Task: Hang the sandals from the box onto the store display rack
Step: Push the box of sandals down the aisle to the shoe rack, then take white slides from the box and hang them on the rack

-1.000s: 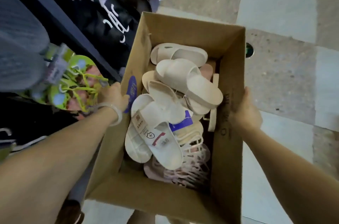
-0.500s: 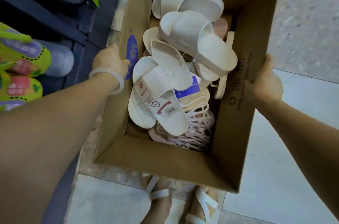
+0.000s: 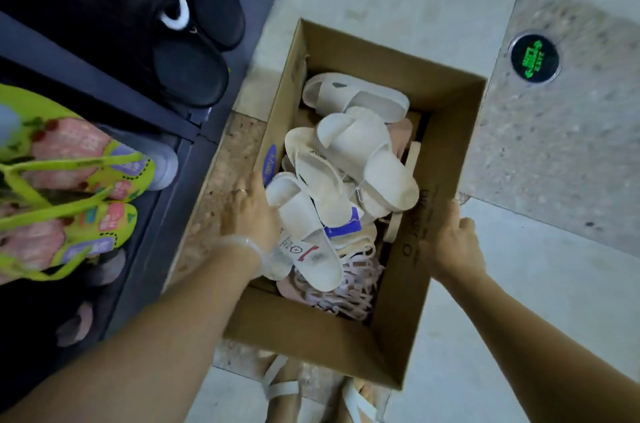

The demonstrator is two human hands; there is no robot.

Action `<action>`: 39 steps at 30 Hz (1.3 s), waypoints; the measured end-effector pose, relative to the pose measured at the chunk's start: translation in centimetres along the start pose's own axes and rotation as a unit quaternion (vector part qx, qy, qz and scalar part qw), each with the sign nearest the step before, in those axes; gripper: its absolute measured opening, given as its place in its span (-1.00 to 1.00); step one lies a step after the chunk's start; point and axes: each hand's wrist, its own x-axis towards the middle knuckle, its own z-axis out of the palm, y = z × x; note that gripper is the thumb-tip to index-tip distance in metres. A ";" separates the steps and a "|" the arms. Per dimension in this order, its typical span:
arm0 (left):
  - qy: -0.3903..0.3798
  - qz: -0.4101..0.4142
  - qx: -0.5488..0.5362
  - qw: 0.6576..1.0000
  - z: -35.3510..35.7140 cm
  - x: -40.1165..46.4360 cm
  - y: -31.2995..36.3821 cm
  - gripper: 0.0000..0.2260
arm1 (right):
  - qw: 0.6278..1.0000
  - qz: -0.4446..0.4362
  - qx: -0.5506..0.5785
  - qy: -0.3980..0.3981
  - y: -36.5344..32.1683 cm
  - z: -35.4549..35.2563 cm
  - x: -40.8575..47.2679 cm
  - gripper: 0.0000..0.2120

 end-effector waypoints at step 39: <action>-0.044 -0.383 -0.403 0.830 19.2 -4.0 -2.2 -0.72 | 0.822 -0.294 -0.443 -0.204 -2.3 16.0 8.8 -0.23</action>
